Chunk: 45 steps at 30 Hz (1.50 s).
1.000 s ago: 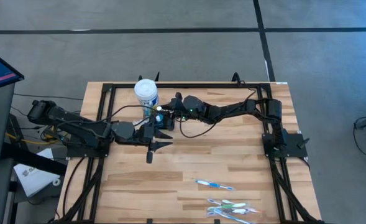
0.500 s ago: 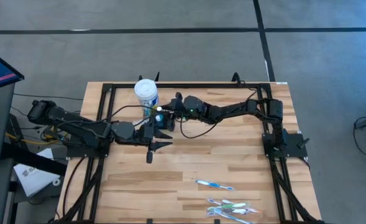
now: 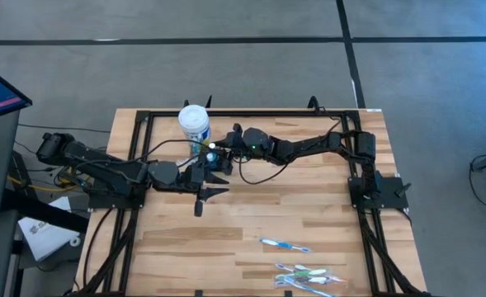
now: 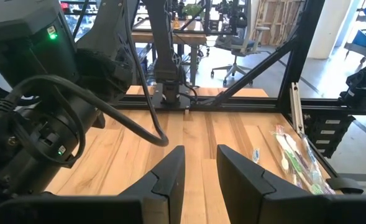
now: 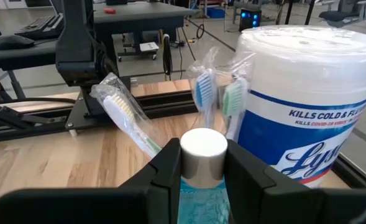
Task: Pick & Place toothbrushing station
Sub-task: Put the mouthwash bottle into the wire organizer
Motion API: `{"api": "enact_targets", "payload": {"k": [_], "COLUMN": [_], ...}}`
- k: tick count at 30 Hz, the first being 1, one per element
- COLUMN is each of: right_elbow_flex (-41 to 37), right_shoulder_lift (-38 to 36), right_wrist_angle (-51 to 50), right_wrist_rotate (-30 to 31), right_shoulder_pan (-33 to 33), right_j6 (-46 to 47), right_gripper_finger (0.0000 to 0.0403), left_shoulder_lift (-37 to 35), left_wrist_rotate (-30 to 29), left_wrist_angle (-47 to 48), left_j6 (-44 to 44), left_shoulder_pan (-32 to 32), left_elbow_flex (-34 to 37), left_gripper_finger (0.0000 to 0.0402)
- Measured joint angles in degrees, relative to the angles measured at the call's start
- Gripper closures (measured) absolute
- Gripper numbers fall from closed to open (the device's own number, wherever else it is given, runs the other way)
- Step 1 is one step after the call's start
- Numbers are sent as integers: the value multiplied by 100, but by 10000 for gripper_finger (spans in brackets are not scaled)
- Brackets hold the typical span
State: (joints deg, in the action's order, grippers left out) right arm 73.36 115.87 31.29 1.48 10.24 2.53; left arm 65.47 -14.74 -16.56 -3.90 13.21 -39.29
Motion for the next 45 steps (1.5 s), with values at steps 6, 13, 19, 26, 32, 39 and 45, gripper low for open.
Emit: {"api": "enact_targets", "payload": {"k": [6,13,19,26,32,39,45], "right_elbow_flex": [4,7,9,7,7,7,7], "right_shoulder_lift": [0,181,256,258,258,258,269], "right_wrist_angle": [-4,64,66,57,57,74,97], "right_wrist_rotate": [0,0,0,0,0,0,0], "right_shoulder_pan": [2,-2,-2,-10,-26,-26,-35], "right_j6": [-1,1,0,1,1,-3,-3], "right_gripper_finger": [321,321,321,321,320,310,320], "left_shoulder_lift": [0,0,0,0,0,0,0], "left_wrist_rotate": [0,0,0,0,0,0,0], "left_wrist_angle": [-5,-24,-28,-26,-26,-31,-37], "left_j6": [0,-2,0,0,0,0,0], "left_shoulder_pan": [0,0,0,0,0,0,0], "left_elbow_flex": [0,0,0,0,0,0,0], "left_gripper_finger": [314,314,314,314,314,314,314]}}
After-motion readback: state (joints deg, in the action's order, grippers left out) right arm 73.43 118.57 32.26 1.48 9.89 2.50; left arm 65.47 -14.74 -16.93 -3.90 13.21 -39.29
